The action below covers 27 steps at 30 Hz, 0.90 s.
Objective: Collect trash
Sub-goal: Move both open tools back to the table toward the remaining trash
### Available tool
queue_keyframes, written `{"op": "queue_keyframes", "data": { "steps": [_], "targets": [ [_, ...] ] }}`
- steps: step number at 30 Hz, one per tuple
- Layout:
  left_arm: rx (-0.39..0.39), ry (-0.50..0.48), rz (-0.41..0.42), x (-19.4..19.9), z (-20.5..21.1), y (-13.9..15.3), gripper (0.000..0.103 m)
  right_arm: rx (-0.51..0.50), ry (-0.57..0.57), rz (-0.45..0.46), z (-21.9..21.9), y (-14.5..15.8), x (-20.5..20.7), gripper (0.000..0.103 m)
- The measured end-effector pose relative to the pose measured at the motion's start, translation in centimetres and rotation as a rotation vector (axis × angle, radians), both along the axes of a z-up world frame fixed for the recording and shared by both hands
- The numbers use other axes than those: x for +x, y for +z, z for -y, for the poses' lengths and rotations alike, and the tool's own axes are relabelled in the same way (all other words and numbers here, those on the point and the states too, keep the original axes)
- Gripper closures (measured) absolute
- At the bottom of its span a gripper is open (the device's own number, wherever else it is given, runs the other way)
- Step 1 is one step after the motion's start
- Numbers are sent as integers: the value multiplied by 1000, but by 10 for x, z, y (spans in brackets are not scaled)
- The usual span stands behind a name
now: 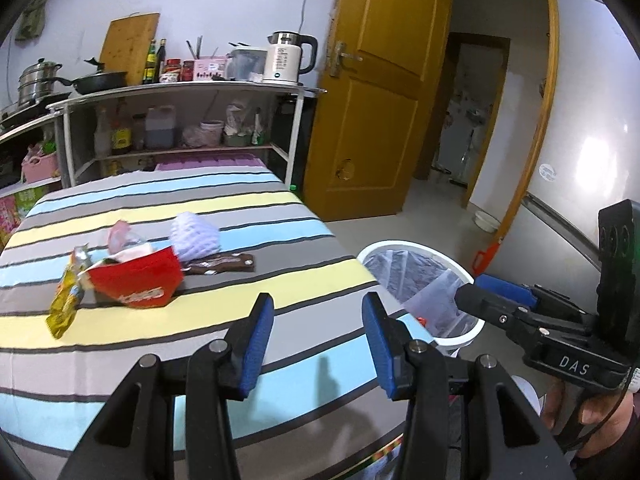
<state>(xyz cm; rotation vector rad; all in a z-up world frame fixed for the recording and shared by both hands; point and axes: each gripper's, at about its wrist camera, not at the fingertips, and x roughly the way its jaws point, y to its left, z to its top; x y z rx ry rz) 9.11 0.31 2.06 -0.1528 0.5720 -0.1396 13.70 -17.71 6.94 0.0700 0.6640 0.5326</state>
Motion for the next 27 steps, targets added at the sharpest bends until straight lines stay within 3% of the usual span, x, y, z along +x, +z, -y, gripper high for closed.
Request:
{"op": "queue_keyframes", "data": {
  "steps": [27],
  "targets": [
    [11, 237, -12, -29, -98, -11, 55, -64, 235, 15, -97, -1, 16, 52]
  ]
}}
